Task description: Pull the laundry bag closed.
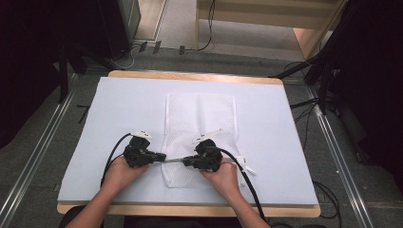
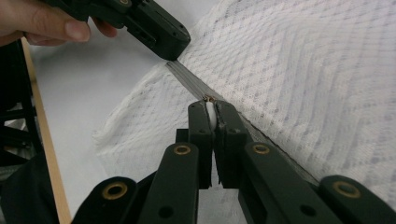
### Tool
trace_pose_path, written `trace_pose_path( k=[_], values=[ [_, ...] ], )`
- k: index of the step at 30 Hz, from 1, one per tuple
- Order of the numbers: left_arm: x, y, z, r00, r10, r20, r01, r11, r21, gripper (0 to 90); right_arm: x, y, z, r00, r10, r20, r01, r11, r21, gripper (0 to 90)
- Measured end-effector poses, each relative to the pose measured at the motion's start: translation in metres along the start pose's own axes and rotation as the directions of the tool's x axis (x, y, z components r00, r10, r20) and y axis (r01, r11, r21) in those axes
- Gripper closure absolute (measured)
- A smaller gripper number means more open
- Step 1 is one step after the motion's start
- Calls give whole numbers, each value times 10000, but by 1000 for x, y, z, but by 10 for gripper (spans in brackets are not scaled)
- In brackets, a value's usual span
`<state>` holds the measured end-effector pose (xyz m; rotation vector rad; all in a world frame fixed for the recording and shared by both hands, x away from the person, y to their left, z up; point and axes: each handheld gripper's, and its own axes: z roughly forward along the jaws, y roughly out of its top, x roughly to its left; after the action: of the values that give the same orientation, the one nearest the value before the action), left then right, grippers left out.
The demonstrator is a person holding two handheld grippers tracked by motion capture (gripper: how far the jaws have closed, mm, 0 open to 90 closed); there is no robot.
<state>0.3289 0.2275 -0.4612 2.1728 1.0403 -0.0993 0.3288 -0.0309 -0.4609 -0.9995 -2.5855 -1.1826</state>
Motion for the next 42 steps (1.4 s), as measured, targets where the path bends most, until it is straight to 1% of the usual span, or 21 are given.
trace_pose_path(
  k=[1, 6, 12, 15, 16, 18, 19, 21, 23, 25, 28, 30, 31, 38, 42],
  values=[
    [0, 0, 0, 10000, -10, 17, 10, 10000, 10, 900, 0, 0, 0, 10000, 63, -52, -63, 10000, -21, 886],
    [0, 0, 0, 10000, 21, -33, -21, 10000, 11, 900, -1, -3, 0, 10000, 66, -36, -66, 10000, -36, 887],
    [-1, 0, 0, 10000, 64, -65, -64, 10000, 21, 900, -4, -5, -5, 9998, 179, -29, -180, 9998, -86, 886],
    [0, 0, 0, 10000, -15, 10, 15, 10000, 5, 900, -4, -6, -7, 9998, 209, 7, -209, 9997, -92, 886],
    [0, 0, 0, 10000, -14, 4, 14, 10000, 5, 900, -5, -6, -7, 9998, 204, -62, -205, 9997, -137, 886],
    [0, 0, 0, 10000, -29, -1, 29, 10000, 22, 900, -6, -7, -8, 9998, 195, -37, -195, 9997, -135, 886],
    [1, 0, 0, 10000, -45, 19, 45, 10000, 10, 900, -6, -7, -9, 9996, 282, -35, -282, 9995, -127, 886],
    [1, 0, 0, 9999, -113, 52, 113, 9999, 1, 900, -7, -8, -10, 9997, 233, -46, -234, 9996, -179, 886],
    [1, 0, 0, 9999, -93, 48, 93, 10000, 8, 900, -8, -9, -11, 9997, 244, -59, -246, 9994, -229, 886],
    [1, 0, 0, 9999, -106, 43, 106, 9999, 10, 900, -9, -9, -13, 9993, 363, -66, -364, 9992, -187, 886],
    [1, 0, 0, 10000, -81, 33, 81, 10000, 11, 900, -8, -10, -14, 9995, 323, -33, -324, 9992, -224, 886],
    [1, 0, 0, 10000, -59, 1, 59, 10000, 36, 900, -9, -11, -15, 9998, 216, 7, -216, 9995, -245, 886],
    [1, 0, 0, 10000, -63, -1, 63, 10000, 31, 900, -9, -11, -16, 9995, 307, -23, -308, 9993, -228, 886],
    [1, 0, 0, 10000, -69, 26, 69, 10000, 20, 900, -13, -15, -21, 9986, 517, -77, -519, 9981, -336, 886],
    [1, 0, 0, 10000, -72, -4, 72, 10000, 24, 900, -13, -15, -22, 9988, 481, -32, -482, 9982, -363, 886]
  ],
)
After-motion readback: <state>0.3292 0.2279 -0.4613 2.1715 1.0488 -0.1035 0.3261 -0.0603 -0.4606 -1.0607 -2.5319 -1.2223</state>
